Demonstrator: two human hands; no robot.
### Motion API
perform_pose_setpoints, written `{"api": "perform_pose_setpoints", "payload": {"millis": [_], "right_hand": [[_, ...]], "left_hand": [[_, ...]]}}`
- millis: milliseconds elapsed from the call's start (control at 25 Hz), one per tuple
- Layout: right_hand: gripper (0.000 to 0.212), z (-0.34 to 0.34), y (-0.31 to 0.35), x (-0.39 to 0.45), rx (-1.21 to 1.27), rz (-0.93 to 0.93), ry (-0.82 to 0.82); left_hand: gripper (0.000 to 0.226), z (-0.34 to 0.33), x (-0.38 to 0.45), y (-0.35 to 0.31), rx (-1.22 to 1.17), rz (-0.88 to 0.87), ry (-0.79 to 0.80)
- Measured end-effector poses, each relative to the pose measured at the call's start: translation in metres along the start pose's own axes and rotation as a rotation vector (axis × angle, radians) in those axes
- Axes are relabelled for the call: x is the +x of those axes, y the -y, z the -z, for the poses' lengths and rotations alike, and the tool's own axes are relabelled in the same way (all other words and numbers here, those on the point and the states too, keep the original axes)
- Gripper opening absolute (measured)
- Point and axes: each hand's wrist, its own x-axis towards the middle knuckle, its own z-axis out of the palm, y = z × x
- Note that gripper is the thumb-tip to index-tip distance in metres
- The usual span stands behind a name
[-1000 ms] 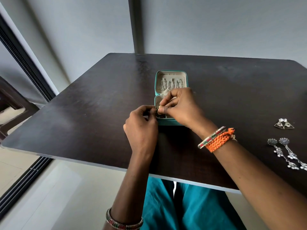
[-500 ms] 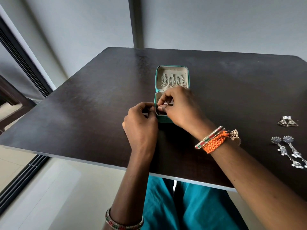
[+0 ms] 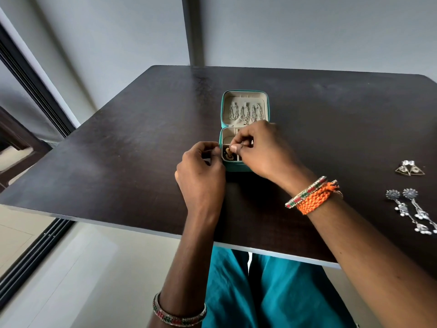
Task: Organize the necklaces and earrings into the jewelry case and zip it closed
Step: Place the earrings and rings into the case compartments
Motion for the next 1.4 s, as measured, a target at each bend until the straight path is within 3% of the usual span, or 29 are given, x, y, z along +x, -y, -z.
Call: {"api": "perform_pose_setpoints", "payload": {"millis": [120, 360, 520, 680, 760, 840, 1000, 1200, 1400], "right_hand": [[0.012, 0.009, -0.003, 0.003, 0.119, -0.026, -0.086], [0.005, 0.042, -0.009, -0.012, 0.310, -0.043, -0.165], [0.004, 0.081, -0.016, -0.037, 0.341, -0.043, -0.196], [0.005, 0.120, -0.027, -0.069, 0.360, -0.087, -0.265], [0.008, 0.127, -0.038, -0.085, 0.318, -0.137, -0.256], [0.011, 0.119, -0.049, -0.096, 0.290, -0.224, -0.239], [0.033, 0.099, -0.066, -0.096, 0.381, -0.460, -0.302], [0.038, 0.091, -0.079, -0.093, 0.062, -0.528, -0.145], [0.029, 0.089, -0.070, -0.090, -0.110, -0.570, -0.049]], "left_hand": [[0.019, 0.001, -0.002, -0.003, -0.012, 0.001, -0.002], [0.019, -0.005, 0.002, -0.001, 0.106, -0.077, -0.010], [0.022, -0.008, -0.006, -0.011, 0.225, -0.256, -0.032], [0.015, -0.013, -0.041, -0.039, 0.038, -0.422, 0.062], [0.014, -0.022, -0.061, -0.049, -0.124, -0.416, 0.215], [0.017, -0.035, -0.076, -0.052, -0.134, -0.399, 0.307], [0.025, -0.055, -0.077, -0.048, 0.029, -0.340, 0.285], [0.031, -0.065, -0.069, -0.053, 0.386, -0.229, 0.442], [0.023, -0.071, -0.071, -0.058, 0.478, -0.225, 0.492]]}}
